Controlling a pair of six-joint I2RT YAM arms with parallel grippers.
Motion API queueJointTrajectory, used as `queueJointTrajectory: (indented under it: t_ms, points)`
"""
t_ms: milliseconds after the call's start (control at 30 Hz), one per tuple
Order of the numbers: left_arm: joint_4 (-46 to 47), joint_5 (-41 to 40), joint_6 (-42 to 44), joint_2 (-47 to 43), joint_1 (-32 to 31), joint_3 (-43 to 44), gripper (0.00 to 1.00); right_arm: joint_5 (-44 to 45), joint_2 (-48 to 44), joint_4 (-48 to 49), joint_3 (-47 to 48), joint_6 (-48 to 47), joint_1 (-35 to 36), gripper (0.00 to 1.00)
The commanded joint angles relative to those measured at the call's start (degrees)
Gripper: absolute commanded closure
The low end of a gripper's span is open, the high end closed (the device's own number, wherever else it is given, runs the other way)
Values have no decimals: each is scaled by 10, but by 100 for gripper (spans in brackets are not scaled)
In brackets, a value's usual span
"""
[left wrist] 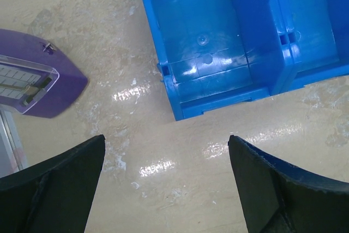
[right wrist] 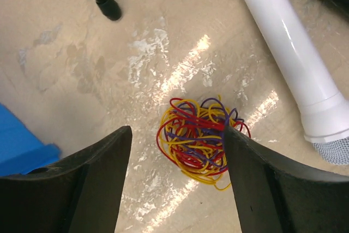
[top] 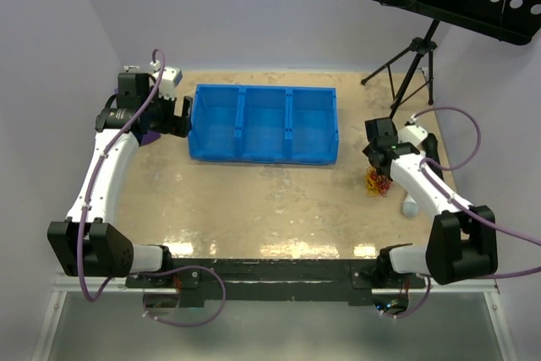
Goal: Untangle the cables
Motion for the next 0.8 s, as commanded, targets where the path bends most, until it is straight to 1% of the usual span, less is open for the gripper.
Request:
queueJointTrajectory:
  t_ms: [0,233,300,333,433,533,567,600,667,700,767]
  points:
    - [16,5,9,-6,3,15,0,-10,12,21,-16,-6,-12,30]
    - [25,16,7,-7,3,5,0,-36,60,45,-23,-3,-14,35]
    - [25,16,8,-6,3,6,0,-51,69,50,-23,-5,-13,44]
    - [25,16,8,-5,3,6,0,-56,73,52,-25,-7,-14,45]
    - [25,13,10,-6,4,9,0,-68,80,58,-36,-12,-13,45]
    - [26,10,12,-7,3,10,0,-84,78,62,-47,-18,-14,48]
    - [27,9,13,-8,4,9,0,-95,73,67,-55,-21,-13,52]
    - [27,9,14,-7,3,9,0,-105,67,76,-62,-25,-13,62]
    - [26,8,15,-8,3,9,0,-131,57,91,-80,-32,-8,88]
    - [26,8,15,-8,4,9,0,-142,52,95,-85,-33,-5,100]
    - [26,8,17,-9,4,9,0,-164,35,96,-98,-33,18,100]
